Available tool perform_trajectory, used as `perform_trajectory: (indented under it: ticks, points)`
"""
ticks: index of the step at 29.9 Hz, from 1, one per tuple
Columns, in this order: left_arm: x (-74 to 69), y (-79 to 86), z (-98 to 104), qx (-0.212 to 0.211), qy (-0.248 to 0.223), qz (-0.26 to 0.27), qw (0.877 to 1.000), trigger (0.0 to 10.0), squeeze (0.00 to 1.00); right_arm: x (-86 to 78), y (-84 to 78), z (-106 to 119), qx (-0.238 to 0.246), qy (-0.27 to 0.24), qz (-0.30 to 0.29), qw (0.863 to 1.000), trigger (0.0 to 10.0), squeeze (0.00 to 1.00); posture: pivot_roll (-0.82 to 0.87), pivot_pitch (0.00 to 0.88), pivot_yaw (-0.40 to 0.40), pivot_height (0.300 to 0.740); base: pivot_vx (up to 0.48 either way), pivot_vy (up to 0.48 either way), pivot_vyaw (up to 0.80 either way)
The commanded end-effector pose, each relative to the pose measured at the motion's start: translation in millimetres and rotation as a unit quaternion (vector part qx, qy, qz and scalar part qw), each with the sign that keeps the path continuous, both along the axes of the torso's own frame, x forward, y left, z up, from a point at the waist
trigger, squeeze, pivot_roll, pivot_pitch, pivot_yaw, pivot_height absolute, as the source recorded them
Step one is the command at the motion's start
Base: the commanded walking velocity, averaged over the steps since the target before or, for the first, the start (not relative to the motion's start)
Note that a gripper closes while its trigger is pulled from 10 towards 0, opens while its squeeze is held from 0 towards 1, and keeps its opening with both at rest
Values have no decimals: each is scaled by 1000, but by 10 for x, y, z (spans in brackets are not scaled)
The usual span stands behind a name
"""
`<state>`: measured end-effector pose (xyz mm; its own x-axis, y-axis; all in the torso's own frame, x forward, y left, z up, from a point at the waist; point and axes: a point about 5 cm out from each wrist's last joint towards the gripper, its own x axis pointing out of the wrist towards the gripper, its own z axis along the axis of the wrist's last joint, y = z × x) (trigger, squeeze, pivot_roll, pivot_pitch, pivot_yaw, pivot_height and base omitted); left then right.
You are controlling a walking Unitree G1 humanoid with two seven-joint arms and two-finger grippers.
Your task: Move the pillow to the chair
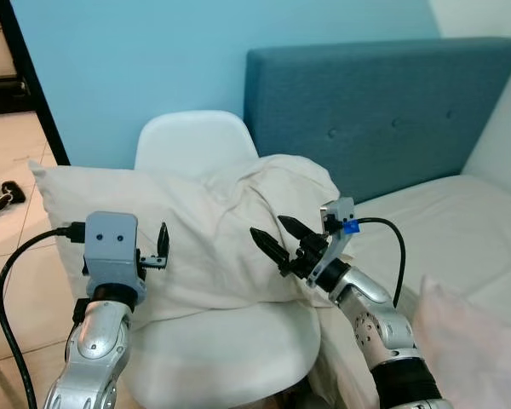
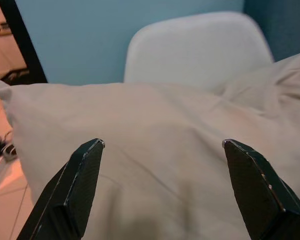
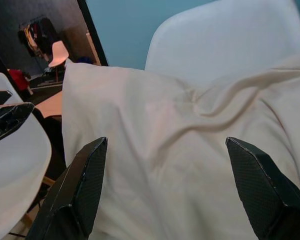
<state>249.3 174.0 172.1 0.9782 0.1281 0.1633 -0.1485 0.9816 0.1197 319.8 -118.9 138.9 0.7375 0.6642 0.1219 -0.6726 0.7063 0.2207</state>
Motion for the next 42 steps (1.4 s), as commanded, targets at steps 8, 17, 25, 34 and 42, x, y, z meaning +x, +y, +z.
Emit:
perform_trajectory:
  ticks: [8, 17, 25, 34, 42]
  points:
    - [-54, -44, -170, 6, 30, -5, 1000, 10000, 0, -38, 13, 6, -2, 7, -2, 1000, 10000, 0, -43, 0, -89, 697, -240, 0, 0]
    - [-108, -277, -380, -20, 81, -59, 995, 10000, 0, -29, -21, -1, -9, 19, -20, 1000, 10000, 0, -41, 0, -96, 737, 0, 0, 0]
    - [-58, -294, -496, -83, 96, -107, 986, 10000, 0, 82, -111, -40, -1, 49, -79, 996, 10000, 0, -39, 0, -94, 740, 0, 0, 0]
    - [-10, -200, -546, -143, 97, -88, 981, 10000, 0, 135, -206, -116, 17, 97, -126, 987, 10000, 0, -35, 0, -106, 740, -196, 0, -414]
    - [7, -182, -528, -142, 87, -83, 983, 10000, 0, 167, -270, -140, 6, 109, -159, 981, 10000, 0, -35, 0, -115, 740, -247, 0, -750]
